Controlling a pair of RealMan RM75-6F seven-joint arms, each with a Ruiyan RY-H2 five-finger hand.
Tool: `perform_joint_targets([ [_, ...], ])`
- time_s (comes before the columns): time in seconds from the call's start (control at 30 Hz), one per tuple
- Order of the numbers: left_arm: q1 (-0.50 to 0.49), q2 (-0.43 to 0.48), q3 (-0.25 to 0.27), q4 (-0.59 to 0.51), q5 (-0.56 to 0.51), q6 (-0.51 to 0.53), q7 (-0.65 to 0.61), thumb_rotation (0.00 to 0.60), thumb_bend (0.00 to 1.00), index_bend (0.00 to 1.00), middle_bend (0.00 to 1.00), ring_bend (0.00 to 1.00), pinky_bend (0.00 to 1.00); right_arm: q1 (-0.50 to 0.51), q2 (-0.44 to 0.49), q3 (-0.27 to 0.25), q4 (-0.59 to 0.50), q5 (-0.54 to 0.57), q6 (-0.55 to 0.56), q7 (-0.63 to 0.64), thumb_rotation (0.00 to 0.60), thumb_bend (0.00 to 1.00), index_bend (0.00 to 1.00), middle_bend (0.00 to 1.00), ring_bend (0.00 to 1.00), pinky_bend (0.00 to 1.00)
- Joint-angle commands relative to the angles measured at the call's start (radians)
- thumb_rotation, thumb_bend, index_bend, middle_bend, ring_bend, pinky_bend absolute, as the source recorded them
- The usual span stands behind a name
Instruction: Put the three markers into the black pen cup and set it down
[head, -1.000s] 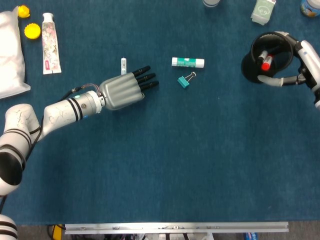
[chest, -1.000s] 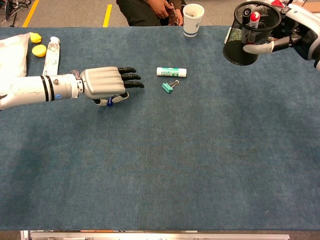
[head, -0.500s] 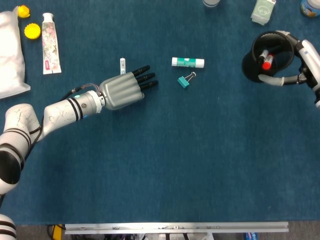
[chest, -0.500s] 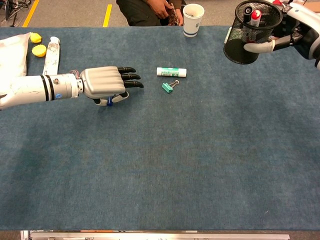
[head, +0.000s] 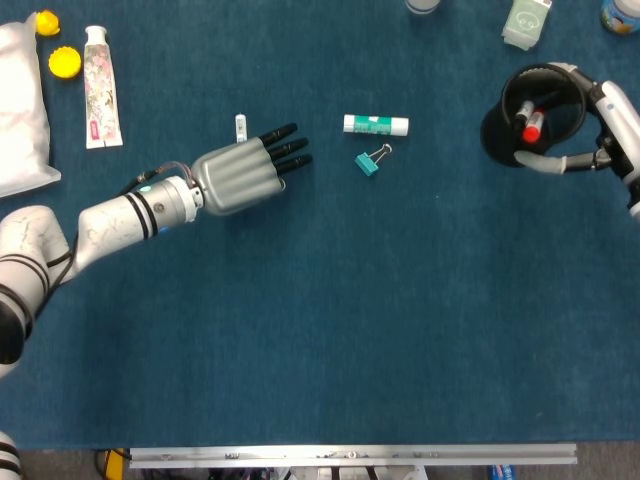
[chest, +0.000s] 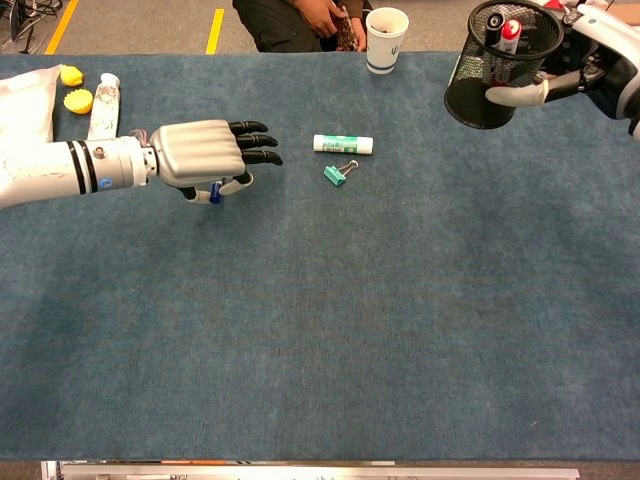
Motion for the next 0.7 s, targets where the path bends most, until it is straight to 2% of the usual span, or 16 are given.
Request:
perform_joint_targets([
  [0.03, 0.004, 0.035, -0.016, -0.045, -0.016, 0.013, 0.003, 0.6, 0.3, 0.65, 0.11, 0.0, 0.06, -0.001, 0.001, -0.003, -0.004, -0.002, 0.0, -0.001, 0.6, 0.17, 0.39, 0.35, 0.28, 0.31],
  [0.37, 0.028, 0.19, -0.08, -0.265, -0.081, 0.064, 0.002, 0.6, 0.3, 0.65, 0.11, 0.0, 0.07, 0.01, -0.008, -0.016, -0.015, -0.014, -0.015, -0.023, 0.6, 0.17, 0.39, 0.35, 0.28, 0.31],
  [0.47, 0.032, 0.209, -0.086, -0.293, -0.088, 0.067, 0.002, 0.6, 0.3, 0.65, 0.11, 0.0, 0.07, 0.013, -0.011, -0.017, -0.015, -0.015, -0.018, -0.026, 0.6, 0.17, 0.39, 0.35, 0.28, 0.31],
  [0.7, 0.073, 0.371, -0.155, -0.546, -0.175, 0.115, -0.071, 0.6, 0.3, 0.65, 0.12, 0.0, 0.08, 0.059, -0.077, -0.011, 0.0, -0.009, -0.049, -0.078, 0.6, 0.17, 0.39, 0.35, 0.28, 0.31],
])
